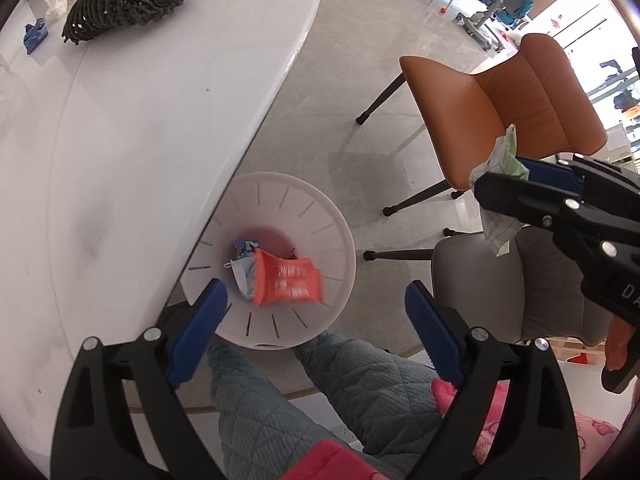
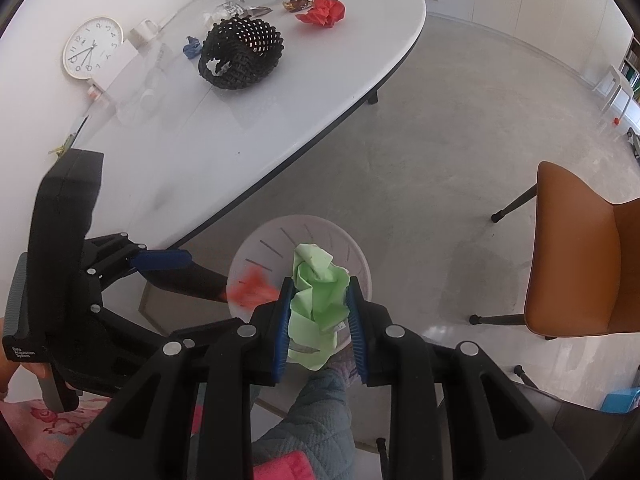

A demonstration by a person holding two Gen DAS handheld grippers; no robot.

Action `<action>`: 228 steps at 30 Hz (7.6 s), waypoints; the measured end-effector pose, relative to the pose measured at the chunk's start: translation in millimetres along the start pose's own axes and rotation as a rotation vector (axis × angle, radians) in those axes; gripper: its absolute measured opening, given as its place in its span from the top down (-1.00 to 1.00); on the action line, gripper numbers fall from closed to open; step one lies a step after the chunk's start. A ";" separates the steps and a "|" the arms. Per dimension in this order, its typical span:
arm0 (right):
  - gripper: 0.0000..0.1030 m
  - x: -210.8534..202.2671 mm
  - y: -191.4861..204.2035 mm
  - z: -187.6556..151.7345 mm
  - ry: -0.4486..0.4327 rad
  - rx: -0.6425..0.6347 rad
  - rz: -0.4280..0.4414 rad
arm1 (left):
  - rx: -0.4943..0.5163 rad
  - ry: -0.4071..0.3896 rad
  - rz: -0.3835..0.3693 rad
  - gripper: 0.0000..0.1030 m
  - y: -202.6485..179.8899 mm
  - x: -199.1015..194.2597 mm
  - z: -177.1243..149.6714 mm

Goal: Collect trash

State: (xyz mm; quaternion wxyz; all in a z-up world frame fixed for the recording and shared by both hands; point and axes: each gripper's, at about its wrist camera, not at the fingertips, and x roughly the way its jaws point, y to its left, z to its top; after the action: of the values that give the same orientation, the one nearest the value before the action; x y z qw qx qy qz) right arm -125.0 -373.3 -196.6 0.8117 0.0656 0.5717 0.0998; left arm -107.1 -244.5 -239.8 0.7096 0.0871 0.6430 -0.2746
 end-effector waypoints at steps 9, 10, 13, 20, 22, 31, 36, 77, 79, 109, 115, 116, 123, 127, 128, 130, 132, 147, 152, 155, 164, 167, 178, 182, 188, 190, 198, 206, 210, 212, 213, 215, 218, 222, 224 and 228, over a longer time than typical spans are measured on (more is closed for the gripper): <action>0.46 30.7 19.2 1.7 0.037 -0.048 0.058 | -0.040 -0.078 0.064 -0.69 13.2 -49.2 -9.5; 0.46 40.3 26.3 1.6 0.048 -0.065 0.068 | -0.052 -0.091 0.084 -0.71 18.6 -59.3 -11.7; 0.46 61.6 44.0 1.2 0.073 -0.111 0.079 | -0.089 -0.117 0.132 -0.74 38.6 -82.3 -18.0; -0.75 85.1 81.1 6.0 0.094 -0.191 -0.015 | -0.229 -0.151 0.212 -0.76 97.6 -114.8 -30.1; -0.85 78.0 86.2 13.2 0.081 -0.180 -0.013 | -0.278 -0.159 0.226 -0.76 116.5 -122.4 -31.7; -0.95 23.2 102.6 69.3 -0.063 -0.102 -0.023 | -0.382 -0.231 0.239 -0.76 174.2 -153.9 -22.1; -0.95 8.1 116.9 110.1 -0.133 -0.119 -0.035 | -0.394 -0.268 0.232 -0.77 193.2 -164.1 -2.1; 0.60 102.5 132.0 219.1 -0.092 0.009 -0.016 | -0.758 -0.159 0.430 -0.77 333.4 -89.4 174.5; 0.60 92.7 131.1 216.4 -0.102 0.005 -0.001 | -0.747 -0.145 0.432 -0.76 335.3 -85.9 178.3; 0.57 0.6 84.3 122.5 -0.120 0.056 0.116 | -0.451 -0.216 0.374 -0.27 251.1 -125.0 54.5; 0.57 -20.5 67.6 83.7 -0.087 -0.014 0.097 | -0.391 -0.221 0.339 -0.27 199.3 -142.2 -2.1; 0.57 -22.1 64.4 78.3 -0.080 -0.024 0.091 | -0.385 -0.224 0.332 -0.27 192.2 -144.9 -9.8; 0.54 -11.5 35.1 23.7 0.024 -0.097 0.072 | -0.334 -0.259 0.284 -0.27 132.3 -157.7 -51.9; 0.54 26.5 31.0 -4.1 0.107 -0.185 0.069 | -0.263 -0.269 0.265 -0.27 95.7 -152.9 -61.0; 0.53 36.1 31.2 -8.6 0.121 -0.200 0.076 | -0.247 -0.264 0.259 -0.27 89.1 -151.5 -61.9; 0.48 59.7 33.6 -15.0 0.146 -0.230 0.097 | -0.213 -0.254 0.241 -0.27 71.6 -147.6 -65.1; 0.46 80.3 35.9 -20.2 0.164 -0.255 0.113 | -0.192 -0.240 0.222 -0.27 58.3 -143.5 -67.0; -0.42 67.1 21.3 -16.3 0.072 -0.238 0.134 | 0.044 -0.133 0.213 -0.27 -5.6 -123.1 -82.9; -0.54 27.7 -0.4 -7.9 -0.010 -0.163 0.078 | 0.183 -0.052 0.188 -0.28 -27.0 -99.3 -88.2; -0.54 8.7 -13.8 -3.4 -0.043 -0.132 0.050 | 0.243 0.005 0.169 -0.28 -33.6 -78.4 -87.2; -0.56 -14.2 -43.5 -9.9 -0.083 -0.030 0.010 | 0.252 0.186 0.145 -0.28 -21.9 28.8 -59.5; -0.56 -14.3 -48.0 -16.2 -0.070 -0.010 0.006 | 0.252 0.202 0.220 -0.29 -14.1 66.5 -46.7; -0.56 -1.1 -60.6 -24.2 -0.016 0.010 -0.009 | 0.267 0.228 0.305 -0.66 -14.4 109.7 -40.7; -0.56 -1.7 -56.1 -18.6 -0.023 0.001 0.004 | 0.247 0.198 0.302 -0.66 -15.3 95.3 -36.2; -0.56 -11.4 -41.6 -4.4 -0.060 -0.038 0.030 | 0.182 0.108 0.282 -0.66 -18.4 43.7 -25.8; -0.56 -18.6 -34.3 2.8 -0.081 -0.057 0.043 | 0.157 0.064 0.281 -0.66 -18.8 19.9 -24.5; -0.77 -63.6 3.9 34.6 -0.207 -0.162 0.077 | -0.057 -0.158 0.289 -0.78 -3.4 -92.7 -22.4; -0.95 -98.6 35.6 57.3 -0.303 -0.221 0.078 | -0.196 -0.271 0.364 -0.85 32.4 -155.8 -26.4; -0.95 -102.0 44.2 59.2 -0.306 -0.229 0.075 | -0.252 -0.288 0.378 -0.85 51.2 -169.0 -28.6; -0.95 -101.8 47.5 59.4 -0.301 -0.233 0.070 | -0.267 -0.300 0.378 -0.85 58.7 -177.4 -29.4; -0.95 -101.5 48.8 59.3 -0.301 -0.234 0.068 | -0.272 -0.303 0.381 -0.85 62.0 -178.8 -28.7; -0.95 -100.9 51.2 59.8 -0.299 -0.235 0.061 | -0.289 -0.314 0.386 -0.85 68.4 -181.4 -28.2; -0.95 -96.9 52.3 62.0 -0.289 -0.217 0.063 | -0.311 -0.333 0.393 -0.85 77.8 -185.2 -26.5; -0.95 -91.9 57.0 69.5 -0.282 -0.199 0.074 | -0.326 -0.355 0.387 -0.85 95.3 -188.3 -15.3; -0.95 -87.0 62.7 77.4 -0.281 -0.189 0.057 | -0.312 -0.364 0.390 -0.85 105.1 -190.1 -7.5; -0.95 -75.8 75.1 94.0 -0.296 -0.147 0.048 | -0.227 -0.388 0.393 -0.85 132.3 -188.2 17.3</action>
State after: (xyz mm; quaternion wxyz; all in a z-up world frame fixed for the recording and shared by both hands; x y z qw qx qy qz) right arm -67.8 -317.6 -78.9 0.8870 0.0337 0.4354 0.1500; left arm -29.9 -90.2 -86.6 0.8640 0.0758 0.4928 -0.0699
